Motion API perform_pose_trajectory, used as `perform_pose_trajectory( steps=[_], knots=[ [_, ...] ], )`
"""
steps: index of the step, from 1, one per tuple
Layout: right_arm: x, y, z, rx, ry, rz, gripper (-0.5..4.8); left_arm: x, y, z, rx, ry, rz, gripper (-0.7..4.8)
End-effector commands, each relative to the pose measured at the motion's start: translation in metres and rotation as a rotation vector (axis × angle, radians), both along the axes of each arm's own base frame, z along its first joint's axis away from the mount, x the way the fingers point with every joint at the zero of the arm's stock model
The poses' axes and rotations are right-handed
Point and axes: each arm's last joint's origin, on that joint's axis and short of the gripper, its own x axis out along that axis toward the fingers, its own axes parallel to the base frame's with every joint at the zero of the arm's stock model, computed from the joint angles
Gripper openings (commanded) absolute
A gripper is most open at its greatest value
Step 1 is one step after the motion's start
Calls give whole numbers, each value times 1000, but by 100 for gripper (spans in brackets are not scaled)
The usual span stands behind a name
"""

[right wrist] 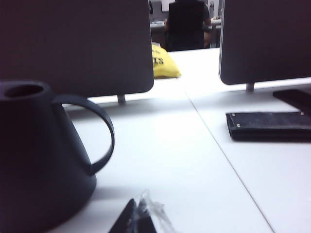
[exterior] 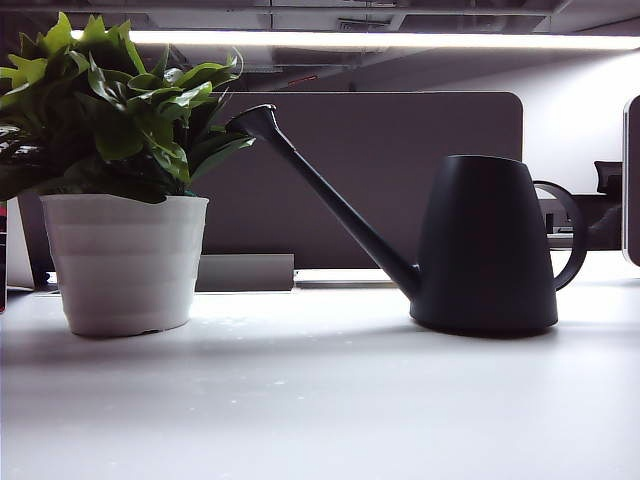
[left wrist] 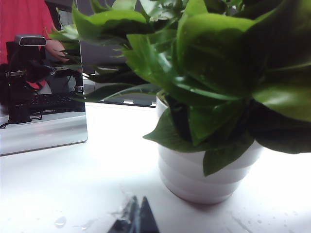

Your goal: Pick up the watering can from the table, water the potted plant, and put the can back.

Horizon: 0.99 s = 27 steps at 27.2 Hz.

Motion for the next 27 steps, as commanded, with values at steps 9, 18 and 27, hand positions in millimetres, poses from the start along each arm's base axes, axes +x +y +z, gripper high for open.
perform_pose_trajectory(
  steps=[9, 18, 27],
  knots=[
    [-23, 3, 85, -20, -196, 9, 479, -23, -2, 69, -70, -102, -58, -6],
    [0, 5, 148, -102, -68, 91, 479, -53, -9, 147, -153, -7, -247, -5],
    [45, 2, 154, -328, 27, 113, 479, -71, -11, 228, -126, -86, -333, -5]
  ],
)
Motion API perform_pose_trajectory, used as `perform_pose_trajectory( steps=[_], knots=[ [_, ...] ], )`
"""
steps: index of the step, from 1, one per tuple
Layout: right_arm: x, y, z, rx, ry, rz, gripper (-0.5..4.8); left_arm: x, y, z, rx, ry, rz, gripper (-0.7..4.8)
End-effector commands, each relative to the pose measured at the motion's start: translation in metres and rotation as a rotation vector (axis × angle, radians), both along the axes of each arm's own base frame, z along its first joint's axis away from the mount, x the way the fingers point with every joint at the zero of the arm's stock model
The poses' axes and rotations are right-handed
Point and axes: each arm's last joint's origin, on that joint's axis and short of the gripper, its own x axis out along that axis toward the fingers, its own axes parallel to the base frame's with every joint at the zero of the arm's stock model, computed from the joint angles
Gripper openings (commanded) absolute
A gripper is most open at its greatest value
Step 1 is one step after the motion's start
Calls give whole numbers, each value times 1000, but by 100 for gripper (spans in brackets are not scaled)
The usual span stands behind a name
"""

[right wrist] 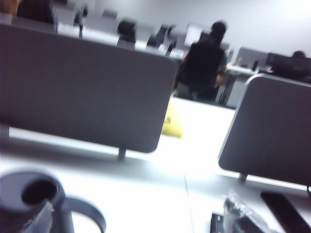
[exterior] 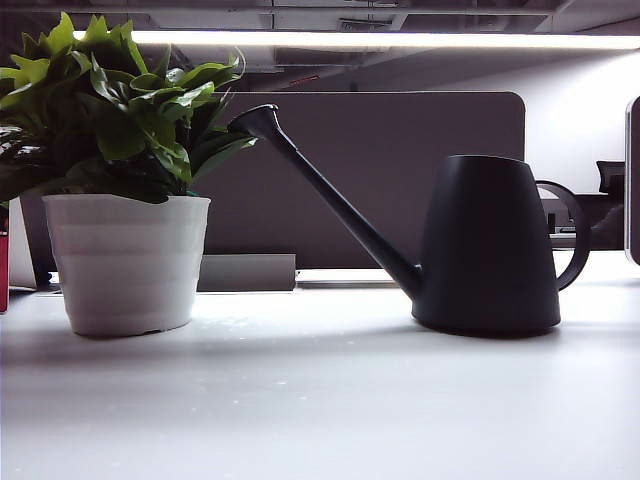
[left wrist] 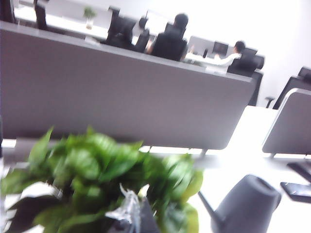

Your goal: Pick up the watering can from the table, water the potted plant, and put the can back.

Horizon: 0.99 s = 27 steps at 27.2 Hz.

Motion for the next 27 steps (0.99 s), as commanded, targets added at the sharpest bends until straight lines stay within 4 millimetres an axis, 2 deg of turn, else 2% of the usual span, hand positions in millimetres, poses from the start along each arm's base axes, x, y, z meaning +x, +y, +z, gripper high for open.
perform_pose_trajectory(
  steps=[1, 5, 7, 13, 20, 27],
  knots=[
    [20, -1, -10, -32, 83, 19, 479, -1, -2, 18, 9, -22, -85, -5],
    [47, -2, -24, -38, 159, 39, 479, -2, -4, 31, 16, 12, -150, -5],
    [62, -3, -30, -39, 174, 59, 479, 0, -6, 35, 24, 24, -237, -6],
    [103, 0, -55, -71, 220, 108, 479, 13, -11, 37, 33, 67, -418, -6],
    [137, 11, -89, -183, 289, 123, 479, 26, -13, 36, 119, 60, -451, -6],
    [164, 12, -114, -200, 247, 66, 479, 48, -20, 26, 154, 180, -452, -6]
  ],
)
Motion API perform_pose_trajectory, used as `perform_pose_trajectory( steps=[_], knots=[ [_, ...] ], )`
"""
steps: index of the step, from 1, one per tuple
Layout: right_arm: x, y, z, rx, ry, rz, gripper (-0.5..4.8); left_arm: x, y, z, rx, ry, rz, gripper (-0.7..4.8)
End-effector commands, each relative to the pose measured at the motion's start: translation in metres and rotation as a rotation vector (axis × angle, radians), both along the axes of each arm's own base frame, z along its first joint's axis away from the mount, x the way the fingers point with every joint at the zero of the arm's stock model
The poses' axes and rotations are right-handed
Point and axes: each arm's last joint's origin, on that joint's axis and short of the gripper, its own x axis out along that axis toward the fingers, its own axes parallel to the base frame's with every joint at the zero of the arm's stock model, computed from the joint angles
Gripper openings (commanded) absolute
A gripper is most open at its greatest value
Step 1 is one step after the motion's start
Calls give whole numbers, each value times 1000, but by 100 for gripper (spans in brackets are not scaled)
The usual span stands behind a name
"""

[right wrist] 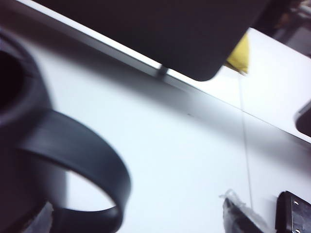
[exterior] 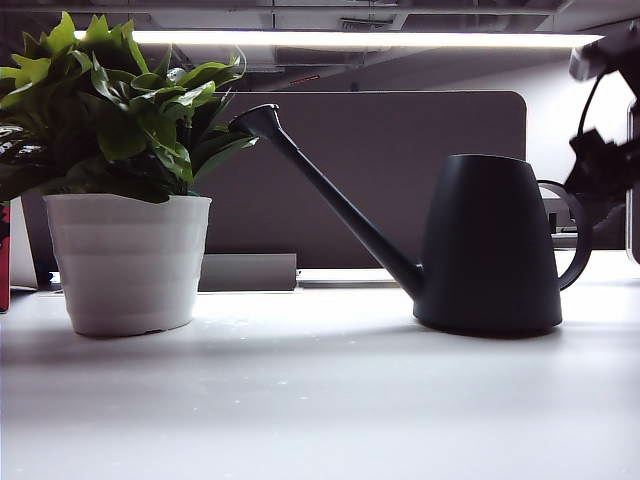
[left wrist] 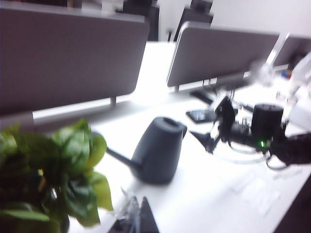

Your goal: Pick up the watering can from the table, water the potted plant, and put the can back.

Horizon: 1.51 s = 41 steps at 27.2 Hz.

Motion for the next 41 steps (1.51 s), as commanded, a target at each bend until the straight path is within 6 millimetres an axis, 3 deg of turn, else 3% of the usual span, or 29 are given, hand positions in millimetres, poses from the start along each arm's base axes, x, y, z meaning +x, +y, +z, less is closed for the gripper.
perform_pose_trajectory(
  steps=[1, 8, 17, 24, 26, 28, 29, 31, 33, 41],
  knots=[
    [10, 0, -5, -9, -58, -32, 479, 9, -5, -3, 57, 15, 14, -6],
    [23, 0, -26, -9, -32, -29, 479, 29, -32, -10, 174, 38, 34, -6],
    [43, 0, -31, -3, -69, -31, 479, 51, -97, -24, 323, 15, -52, -6],
    [53, 0, -32, -4, -70, -32, 479, 58, -107, -28, 341, 20, -41, -6],
    [53, 0, -31, -4, -71, -32, 342, 58, -107, -28, 342, 20, -40, -6],
    [53, 0, -31, -3, -71, -29, 154, 58, -107, -28, 342, 21, -40, -6],
    [53, 0, -31, -1, -71, -21, 88, 58, -107, -28, 342, 21, -40, -6],
    [53, 0, -31, 6, -71, -21, 15, 58, -107, -28, 343, 21, -41, -6],
    [53, 0, -31, 6, -70, -22, -6, 58, -107, -28, 343, 21, -41, -6],
    [51, 1, -20, 19, -138, -23, -6, 57, -102, -26, 363, 8, 49, -6]
  ],
)
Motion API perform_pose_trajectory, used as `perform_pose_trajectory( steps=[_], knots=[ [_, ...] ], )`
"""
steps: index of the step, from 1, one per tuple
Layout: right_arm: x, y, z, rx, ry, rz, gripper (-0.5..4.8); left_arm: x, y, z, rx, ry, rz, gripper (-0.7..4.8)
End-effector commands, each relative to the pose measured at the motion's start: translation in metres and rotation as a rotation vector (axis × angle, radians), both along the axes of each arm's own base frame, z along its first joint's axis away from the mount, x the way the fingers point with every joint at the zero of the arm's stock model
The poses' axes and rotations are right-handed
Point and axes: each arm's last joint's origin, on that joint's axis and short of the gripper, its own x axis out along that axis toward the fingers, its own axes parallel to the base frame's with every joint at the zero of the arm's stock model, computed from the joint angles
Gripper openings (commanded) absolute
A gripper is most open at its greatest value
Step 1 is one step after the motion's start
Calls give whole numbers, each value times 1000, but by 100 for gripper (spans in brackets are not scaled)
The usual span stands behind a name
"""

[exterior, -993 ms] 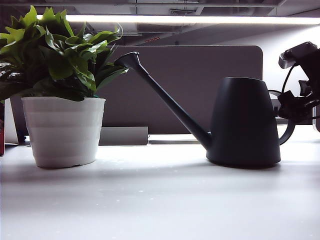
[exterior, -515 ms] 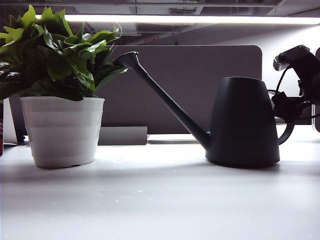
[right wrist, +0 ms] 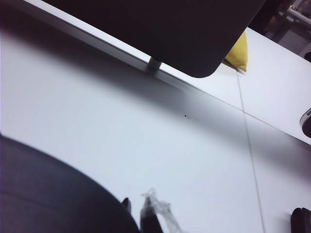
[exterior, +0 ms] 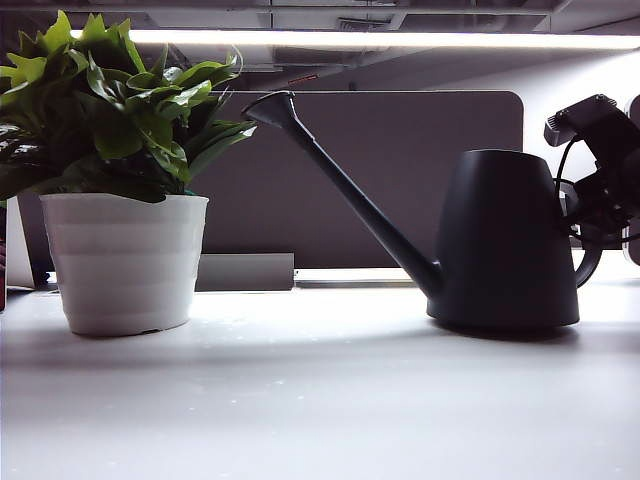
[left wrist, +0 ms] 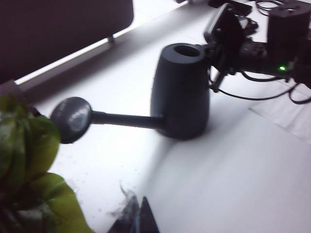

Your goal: Pick up the watering can from the table, water the potted plant, and put the can back.

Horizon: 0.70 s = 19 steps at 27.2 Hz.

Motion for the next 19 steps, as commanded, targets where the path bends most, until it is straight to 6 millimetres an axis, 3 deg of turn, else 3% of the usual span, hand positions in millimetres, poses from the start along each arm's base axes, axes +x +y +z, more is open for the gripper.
perform_pose_trajectory(
  steps=[1, 6, 9, 13, 19],
  knots=[
    [-2, 1, 24, 47, -120, 0, -6, -3, 7, 5, 9, -50, 92, -6],
    [-19, 1, 65, 52, -243, 1, -6, -12, 22, 16, 102, -207, 144, -6],
    [-32, 1, 94, 53, -321, 3, -6, -14, 35, 28, 68, -278, 188, -6],
    [-39, 1, 134, 52, -328, 10, -6, -7, 54, 37, 15, -310, 229, -6],
    [-37, 13, 197, 40, -385, 66, -6, 11, 94, 35, -13, -251, 259, -6]
  ],
)
